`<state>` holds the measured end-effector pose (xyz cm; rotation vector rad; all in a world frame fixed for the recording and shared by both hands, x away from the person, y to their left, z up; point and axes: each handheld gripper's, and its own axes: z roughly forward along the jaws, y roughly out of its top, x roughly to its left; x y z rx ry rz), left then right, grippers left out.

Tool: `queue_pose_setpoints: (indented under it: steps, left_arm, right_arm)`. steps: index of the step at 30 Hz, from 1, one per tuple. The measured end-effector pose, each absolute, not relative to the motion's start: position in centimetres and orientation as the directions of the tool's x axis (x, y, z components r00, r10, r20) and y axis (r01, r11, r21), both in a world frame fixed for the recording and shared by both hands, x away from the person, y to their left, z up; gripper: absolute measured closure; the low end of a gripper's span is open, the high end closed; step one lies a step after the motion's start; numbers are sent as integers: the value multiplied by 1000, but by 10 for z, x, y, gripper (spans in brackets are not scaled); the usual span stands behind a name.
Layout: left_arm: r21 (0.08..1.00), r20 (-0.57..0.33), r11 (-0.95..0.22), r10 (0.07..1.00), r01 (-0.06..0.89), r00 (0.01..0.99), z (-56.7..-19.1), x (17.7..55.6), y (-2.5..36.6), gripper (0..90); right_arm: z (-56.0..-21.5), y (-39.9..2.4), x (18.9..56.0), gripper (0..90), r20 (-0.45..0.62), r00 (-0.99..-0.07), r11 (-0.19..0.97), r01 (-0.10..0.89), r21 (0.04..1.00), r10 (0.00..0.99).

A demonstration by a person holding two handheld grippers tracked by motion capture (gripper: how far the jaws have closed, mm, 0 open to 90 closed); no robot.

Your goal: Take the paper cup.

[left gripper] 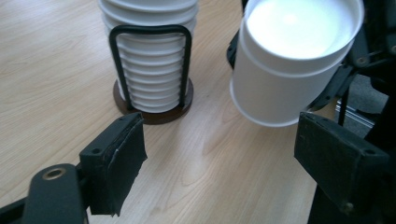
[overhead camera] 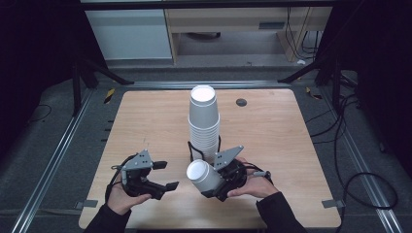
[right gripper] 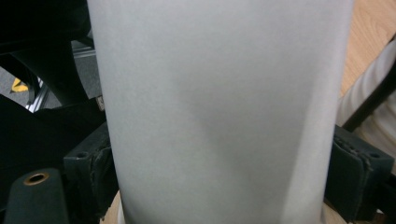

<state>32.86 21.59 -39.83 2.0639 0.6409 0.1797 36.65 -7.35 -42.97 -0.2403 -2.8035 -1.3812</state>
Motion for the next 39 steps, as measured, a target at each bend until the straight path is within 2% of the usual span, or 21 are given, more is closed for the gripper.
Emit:
queue_pose_setpoints:
  steps: [16, 39]
  left_arm:
    - [831, -141, -439, 428, 342, 893, -393, 328, 200, 153]
    - [816, -140, -477, 384, 326, 913, -401, 332, 177, 155]
  right_arm:
    - [-432, -65, 367, 131, 64, -990, 621, 131, 773, 129]
    - [-432, -47, 365, 132, 48, -995, 653, 90, 752, 82]
